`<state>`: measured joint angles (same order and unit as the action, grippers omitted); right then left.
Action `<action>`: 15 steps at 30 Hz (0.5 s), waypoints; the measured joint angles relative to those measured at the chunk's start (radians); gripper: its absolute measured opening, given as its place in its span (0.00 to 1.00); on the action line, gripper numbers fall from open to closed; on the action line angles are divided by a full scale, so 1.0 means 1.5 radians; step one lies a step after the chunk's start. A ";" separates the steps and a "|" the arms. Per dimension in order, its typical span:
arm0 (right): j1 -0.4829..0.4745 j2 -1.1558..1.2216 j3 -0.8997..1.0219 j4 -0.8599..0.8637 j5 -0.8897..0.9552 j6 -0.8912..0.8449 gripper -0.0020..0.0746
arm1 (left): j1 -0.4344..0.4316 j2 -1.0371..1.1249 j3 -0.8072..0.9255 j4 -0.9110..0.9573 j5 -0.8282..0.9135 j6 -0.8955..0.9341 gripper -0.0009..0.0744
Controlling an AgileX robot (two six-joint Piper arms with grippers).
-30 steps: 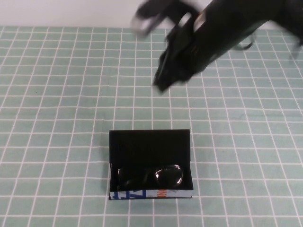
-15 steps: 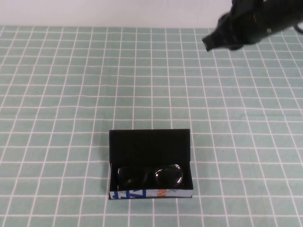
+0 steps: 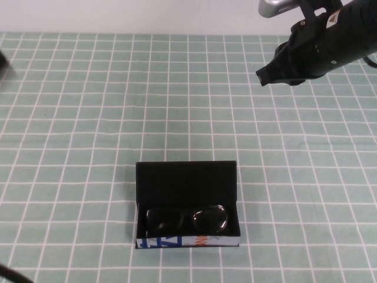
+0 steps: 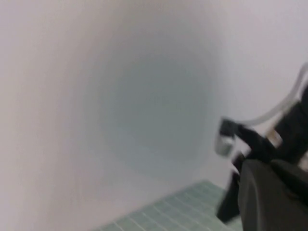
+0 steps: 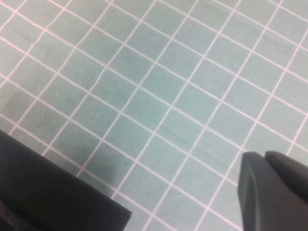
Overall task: Return glasses to glasses case
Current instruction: Close the glasses case
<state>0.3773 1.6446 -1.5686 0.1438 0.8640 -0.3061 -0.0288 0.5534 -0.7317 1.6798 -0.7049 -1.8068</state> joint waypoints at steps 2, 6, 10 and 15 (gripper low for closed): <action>0.000 0.000 0.000 0.000 0.001 -0.002 0.01 | 0.000 0.000 -0.042 -0.012 0.051 0.018 0.01; 0.000 0.000 0.000 0.000 0.002 -0.002 0.01 | 0.000 0.000 -0.108 0.040 0.151 0.150 0.01; 0.000 0.000 0.000 0.000 0.005 -0.002 0.01 | 0.000 0.000 -0.115 0.051 0.340 0.310 0.01; 0.000 0.000 0.000 0.000 0.015 -0.002 0.01 | 0.000 0.000 -0.073 -0.033 0.621 0.458 0.01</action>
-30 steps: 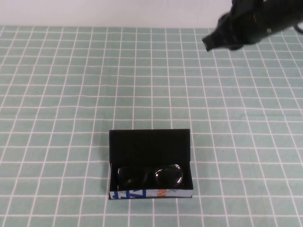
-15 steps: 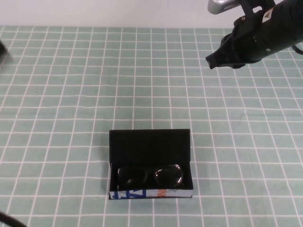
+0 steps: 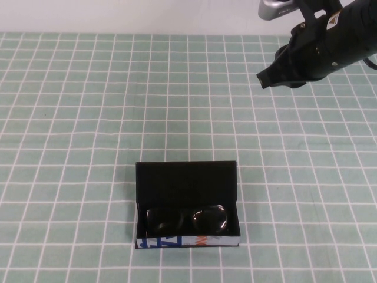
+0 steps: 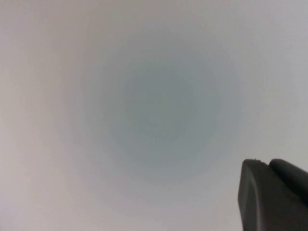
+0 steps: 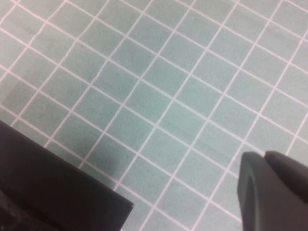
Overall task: Return glasses to glasses case
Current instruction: Close the glasses case
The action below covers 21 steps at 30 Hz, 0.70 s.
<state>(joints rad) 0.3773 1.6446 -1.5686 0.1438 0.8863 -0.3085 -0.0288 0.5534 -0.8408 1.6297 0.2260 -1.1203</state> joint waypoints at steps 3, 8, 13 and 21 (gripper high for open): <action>0.000 0.000 0.000 0.000 0.007 0.000 0.01 | 0.000 0.001 0.014 -0.256 0.183 0.225 0.01; 0.000 0.000 0.000 0.003 0.010 0.000 0.01 | 0.001 0.053 0.039 -0.701 0.483 0.554 0.01; 0.000 0.000 0.000 0.035 0.010 -0.027 0.01 | -0.027 0.125 0.065 -1.073 0.537 0.803 0.01; 0.000 0.031 0.000 0.101 0.010 -0.074 0.01 | -0.083 0.160 0.109 -1.307 0.432 0.925 0.01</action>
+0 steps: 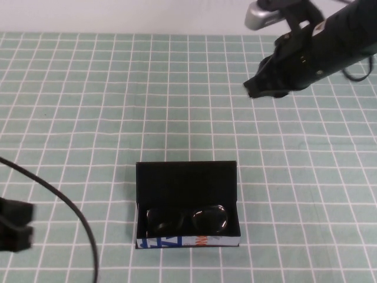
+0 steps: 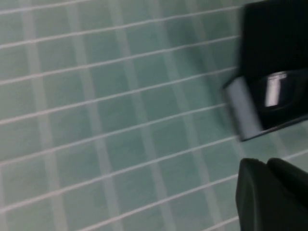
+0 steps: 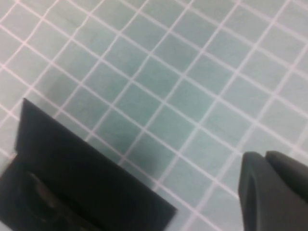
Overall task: Return glasses to glasses case
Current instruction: Close the glasses case
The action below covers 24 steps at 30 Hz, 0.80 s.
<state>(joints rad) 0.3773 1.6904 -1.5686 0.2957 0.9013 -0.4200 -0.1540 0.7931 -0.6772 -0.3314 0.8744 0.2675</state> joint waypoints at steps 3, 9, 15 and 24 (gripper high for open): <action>0.000 0.033 0.000 0.060 -0.003 -0.029 0.01 | -0.033 0.000 0.029 -0.110 -0.030 0.082 0.01; 0.000 0.085 0.000 0.170 -0.016 -0.156 0.01 | -0.097 0.002 0.134 -0.330 -0.118 0.194 0.01; 0.000 0.142 0.000 0.187 -0.043 -0.180 0.01 | -0.158 0.046 0.192 -0.406 -0.222 0.252 0.01; 0.000 0.211 -0.001 0.188 -0.050 -0.208 0.01 | -0.265 0.243 0.195 -0.652 -0.323 0.499 0.01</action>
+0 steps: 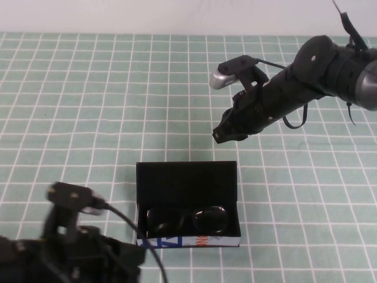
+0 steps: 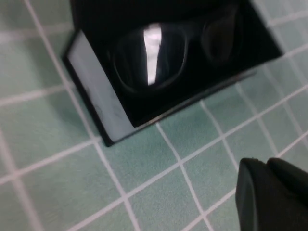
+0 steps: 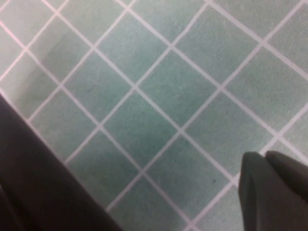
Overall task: Return glasses to glasses case
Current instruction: Close the glasses case
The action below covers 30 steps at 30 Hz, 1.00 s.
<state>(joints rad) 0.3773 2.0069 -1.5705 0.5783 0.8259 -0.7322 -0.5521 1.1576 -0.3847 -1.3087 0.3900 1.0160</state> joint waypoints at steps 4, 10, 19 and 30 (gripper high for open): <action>0.000 0.008 -0.004 0.001 -0.019 -0.007 0.01 | -0.044 0.110 -0.002 -0.203 -0.016 0.201 0.01; 0.000 0.022 -0.018 0.006 -0.016 -0.014 0.01 | -0.057 0.237 -0.055 -0.266 -0.013 0.291 0.01; 0.000 0.055 -0.018 0.008 0.027 -0.054 0.01 | -0.057 0.269 -0.112 -0.273 -0.035 0.307 0.01; 0.000 0.055 -0.086 0.047 0.170 -0.098 0.01 | -0.057 0.269 -0.121 -0.274 -0.082 0.323 0.01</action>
<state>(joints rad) 0.3773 2.0887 -1.6995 0.6481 1.0806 -0.8794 -0.6379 1.5604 -0.5666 -1.7196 0.2672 1.5000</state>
